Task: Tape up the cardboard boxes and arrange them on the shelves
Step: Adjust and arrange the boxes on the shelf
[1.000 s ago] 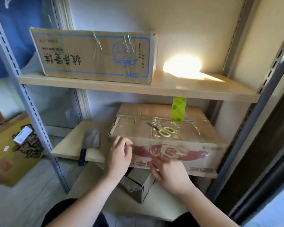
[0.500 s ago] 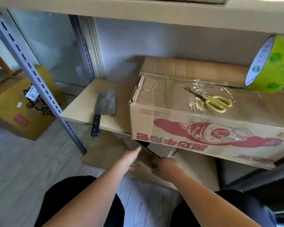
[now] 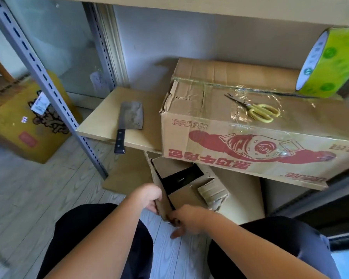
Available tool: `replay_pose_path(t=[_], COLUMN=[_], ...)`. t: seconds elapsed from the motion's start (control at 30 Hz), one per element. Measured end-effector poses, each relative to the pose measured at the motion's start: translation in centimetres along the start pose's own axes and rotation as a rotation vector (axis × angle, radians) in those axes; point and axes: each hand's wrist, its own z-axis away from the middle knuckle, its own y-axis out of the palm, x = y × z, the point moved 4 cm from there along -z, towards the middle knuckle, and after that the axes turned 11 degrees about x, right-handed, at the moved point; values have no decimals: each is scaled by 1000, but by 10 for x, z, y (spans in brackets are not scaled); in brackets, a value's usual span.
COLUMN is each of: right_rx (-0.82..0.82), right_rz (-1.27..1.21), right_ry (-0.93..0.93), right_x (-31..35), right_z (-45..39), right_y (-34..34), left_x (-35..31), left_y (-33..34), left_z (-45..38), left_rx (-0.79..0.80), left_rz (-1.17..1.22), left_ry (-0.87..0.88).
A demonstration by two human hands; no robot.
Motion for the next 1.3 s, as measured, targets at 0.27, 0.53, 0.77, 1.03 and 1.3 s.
replay_pose_path(t=[0.27,0.53,0.77,1.03,1.3], right_rx=[-141,-158,-136,-296,-387], right_rz=[158,312,203,-31,-226], right_ry=[227,363,353,126,43], right_x=[-61,-66,-69,-68,-56], right_z=[7,-16,-2,42,58], right_y=[16,13,9,4,43], left_x=[43,15,-32,-16,-12], left_y=[-27,-36,4,99,147], left_z=[3,16,27,-11,-1], left_rx=[56,-279,-931,61,402], left_rz=[-175,-319,-1253,-457,-71], left_ry=[-141,-12,446,439,47])
